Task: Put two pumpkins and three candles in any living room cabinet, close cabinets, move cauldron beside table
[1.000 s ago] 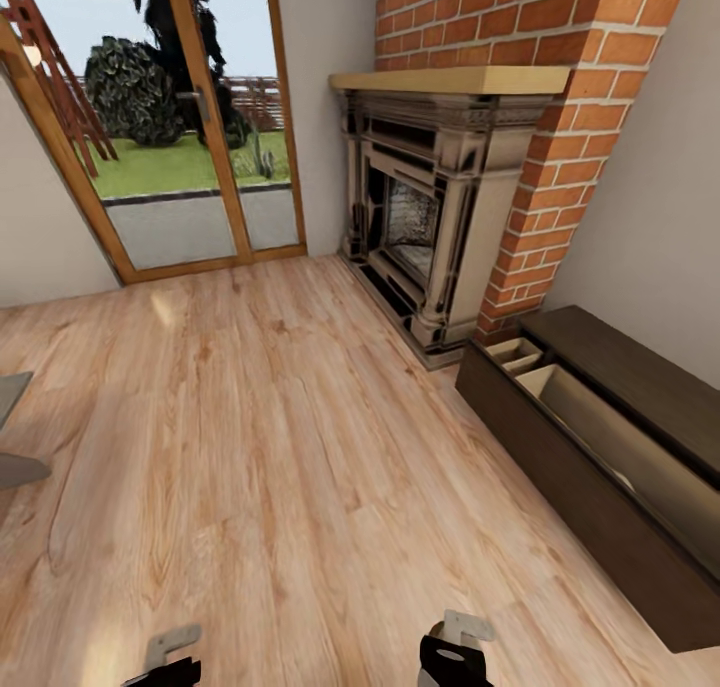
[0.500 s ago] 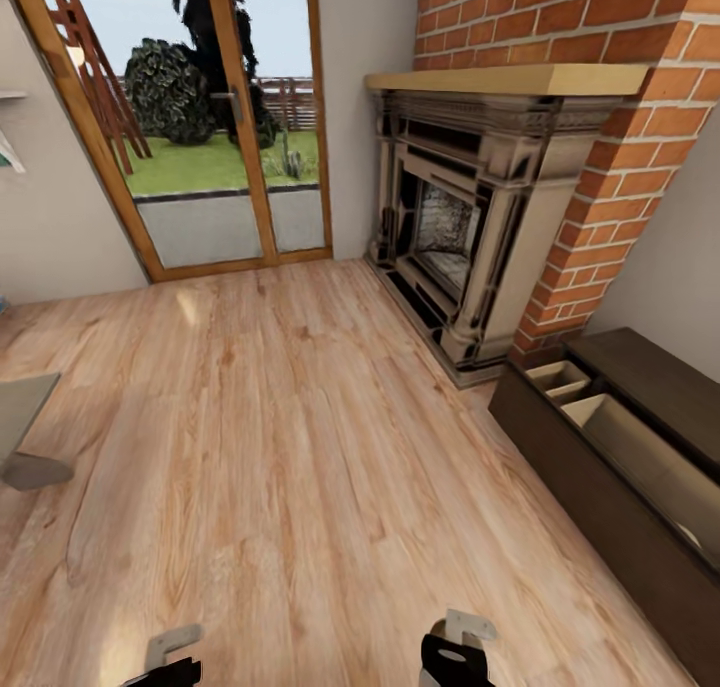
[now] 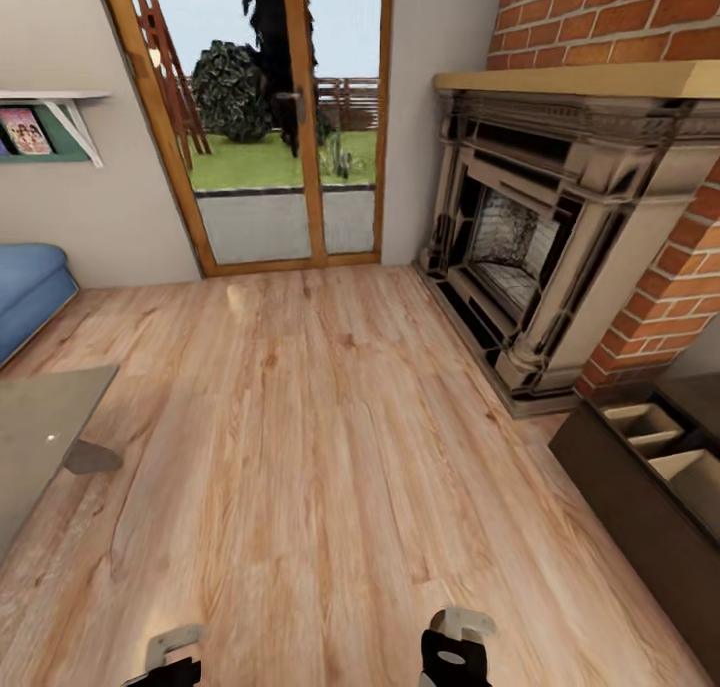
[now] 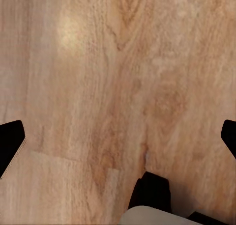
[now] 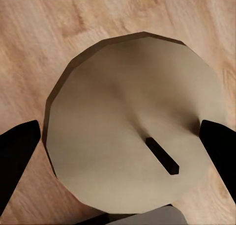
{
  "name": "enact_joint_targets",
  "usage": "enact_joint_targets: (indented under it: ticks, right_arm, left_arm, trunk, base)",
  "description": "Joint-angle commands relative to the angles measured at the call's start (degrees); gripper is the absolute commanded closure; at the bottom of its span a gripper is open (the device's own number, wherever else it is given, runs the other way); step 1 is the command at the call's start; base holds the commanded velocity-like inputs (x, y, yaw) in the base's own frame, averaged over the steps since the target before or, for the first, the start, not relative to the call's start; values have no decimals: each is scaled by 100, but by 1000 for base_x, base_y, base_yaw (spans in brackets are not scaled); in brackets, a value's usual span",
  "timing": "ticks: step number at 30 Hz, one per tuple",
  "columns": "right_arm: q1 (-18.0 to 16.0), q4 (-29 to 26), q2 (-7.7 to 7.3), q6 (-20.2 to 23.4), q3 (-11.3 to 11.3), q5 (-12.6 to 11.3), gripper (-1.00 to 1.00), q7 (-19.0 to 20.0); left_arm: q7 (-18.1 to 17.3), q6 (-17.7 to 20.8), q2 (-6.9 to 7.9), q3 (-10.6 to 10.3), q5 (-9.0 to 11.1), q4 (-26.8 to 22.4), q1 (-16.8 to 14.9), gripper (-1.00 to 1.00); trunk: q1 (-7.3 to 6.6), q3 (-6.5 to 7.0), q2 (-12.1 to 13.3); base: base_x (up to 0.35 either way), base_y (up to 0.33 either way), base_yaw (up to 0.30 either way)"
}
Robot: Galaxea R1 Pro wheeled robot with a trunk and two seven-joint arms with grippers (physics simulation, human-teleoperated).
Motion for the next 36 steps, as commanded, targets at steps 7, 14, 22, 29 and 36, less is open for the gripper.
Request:
enact_joint_targets:
  ticks: [7, 14, 22, 29, 36]
  right_arm:
    - [0, 0, 15, -12, -6, 17, 100, 13]
    - [0, -1, 15, -13, -7, 18, 100, 14]
    - [0, 0, 15, -14, -7, 18, 100, 14]
    - [0, 1, 15, -14, -7, 12, 100, 14]
    - [0, 1, 15, -7, -7, 9, 100, 14]
  left_arm:
    - [2, 0, 0, 4, -2, 0, 0, -100]
    - [-2, 0, 0, -1, -7, 0, 0, -100]
    - [-1, 0, -2, -1, -7, 0, 0, -100]
    - [-2, 0, -7, -1, -6, 0, 0, -100]
    - [-1, 8, -9, -1, -7, 0, 18, -100]
  trunk:
    - [0, 50, 0]
    - [0, 116, 0]
    - [0, 152, 0]
    - [0, 153, 0]
    - [0, 153, 0]
  base:
    - [281, 114, 32]
    - [281, 11, 1]
    - [281, 45, 0]
    - [277, 156, 0]
    - [202, 173, -54]
